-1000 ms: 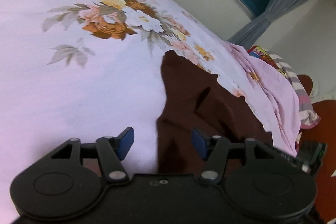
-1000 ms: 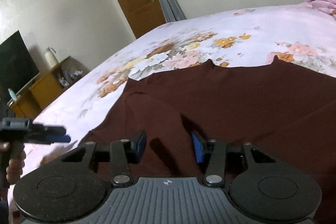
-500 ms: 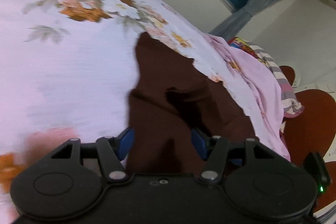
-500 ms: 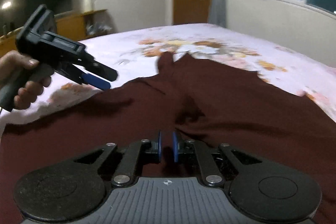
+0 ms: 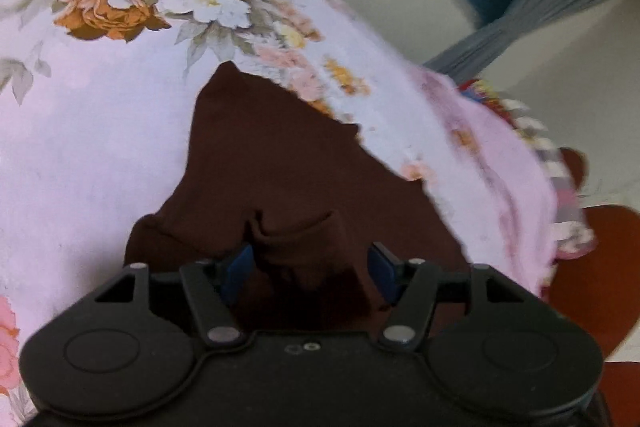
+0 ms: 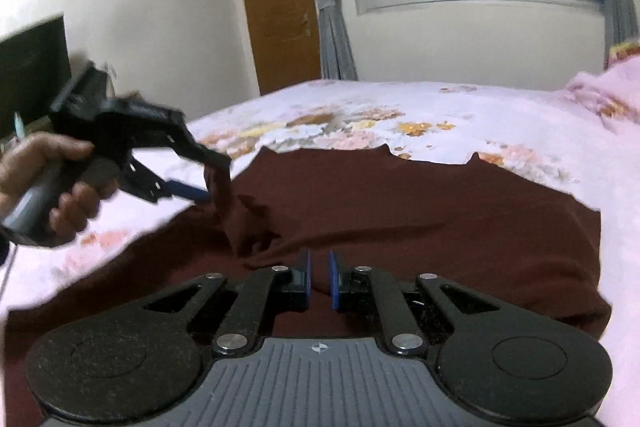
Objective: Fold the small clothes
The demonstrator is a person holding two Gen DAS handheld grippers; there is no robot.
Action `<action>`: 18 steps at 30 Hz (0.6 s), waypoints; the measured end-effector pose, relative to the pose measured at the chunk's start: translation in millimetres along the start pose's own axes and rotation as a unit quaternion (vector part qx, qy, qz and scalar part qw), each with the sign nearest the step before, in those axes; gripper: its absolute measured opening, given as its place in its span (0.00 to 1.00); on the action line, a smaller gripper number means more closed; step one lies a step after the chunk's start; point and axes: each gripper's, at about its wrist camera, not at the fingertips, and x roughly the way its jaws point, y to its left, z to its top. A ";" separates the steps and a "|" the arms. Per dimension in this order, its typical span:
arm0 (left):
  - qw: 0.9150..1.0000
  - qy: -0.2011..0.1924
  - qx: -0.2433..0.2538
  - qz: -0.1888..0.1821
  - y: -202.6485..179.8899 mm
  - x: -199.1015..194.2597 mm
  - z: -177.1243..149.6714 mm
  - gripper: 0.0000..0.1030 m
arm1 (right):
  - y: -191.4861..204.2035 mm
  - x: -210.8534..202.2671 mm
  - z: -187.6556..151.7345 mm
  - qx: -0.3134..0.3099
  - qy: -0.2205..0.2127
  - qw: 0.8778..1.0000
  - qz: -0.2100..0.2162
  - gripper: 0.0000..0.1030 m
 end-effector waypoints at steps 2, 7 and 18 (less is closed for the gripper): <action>1.000 -0.003 0.012 0.015 -5.6 4.1 1.7 0.53 | -3.7 -3.9 -7.7 0.015 -0.003 1.000 -0.004 0.09; 1.000 -0.020 0.014 -0.001 16.1 -0.2 -10.4 0.06 | -9.2 -28.9 -29.1 0.053 -0.006 0.998 -0.013 0.09; 0.993 -0.056 -0.050 -0.090 93.0 -34.1 -57.1 0.28 | -33.0 -67.2 -30.4 0.104 -0.027 0.991 -0.076 0.17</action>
